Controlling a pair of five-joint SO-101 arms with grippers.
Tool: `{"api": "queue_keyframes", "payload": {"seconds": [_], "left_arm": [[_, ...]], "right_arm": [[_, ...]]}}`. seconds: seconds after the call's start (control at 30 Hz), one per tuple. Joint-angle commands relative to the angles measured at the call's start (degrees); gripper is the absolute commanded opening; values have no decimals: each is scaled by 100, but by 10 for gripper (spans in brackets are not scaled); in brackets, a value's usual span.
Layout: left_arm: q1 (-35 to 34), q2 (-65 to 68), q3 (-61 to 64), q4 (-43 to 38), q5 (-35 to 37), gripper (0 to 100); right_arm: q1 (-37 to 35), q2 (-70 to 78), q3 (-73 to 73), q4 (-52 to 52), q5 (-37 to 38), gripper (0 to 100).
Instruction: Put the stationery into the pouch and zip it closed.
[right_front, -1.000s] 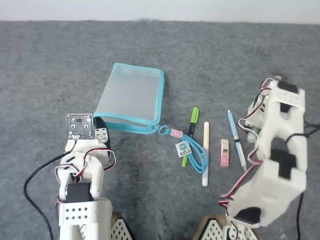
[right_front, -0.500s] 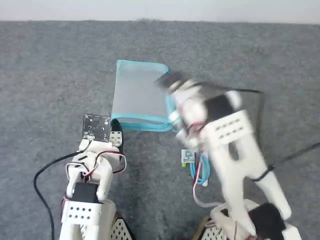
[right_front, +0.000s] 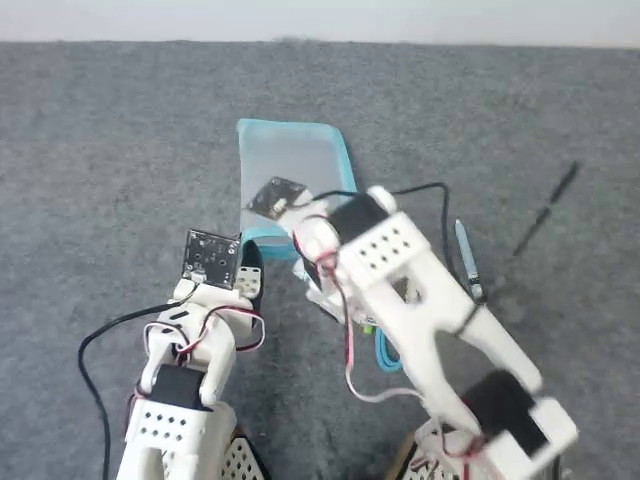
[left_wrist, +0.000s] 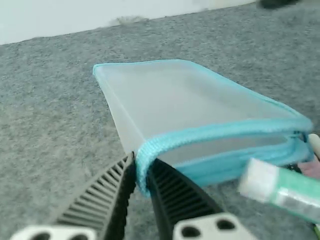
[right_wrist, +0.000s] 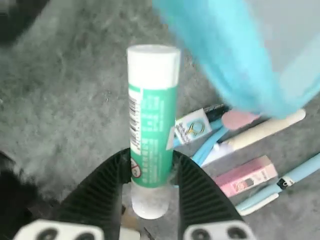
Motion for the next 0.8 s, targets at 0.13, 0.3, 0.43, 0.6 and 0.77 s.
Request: {"api": "queue_keyframes", "payload": {"seconds": [0.13,0.3,0.43,0.6,0.77], "left_arm": [[79,-105,-101,-185,-185,12],[387,-105,13,-185,-202,12],[712,-105,84,-185,-378,12],[703,-105,92,-185,-378,12],[695,-105,92,-185,-360,12]], "right_arm": [[585,1033,-1837,286,-747,7],[954,1675,-3042,734,-1081,9],[936,1930,-3543,927,-1064,38],[760,1965,-3534,919,-1073,200],[549,1736,-3552,919,-1029,184]]}}
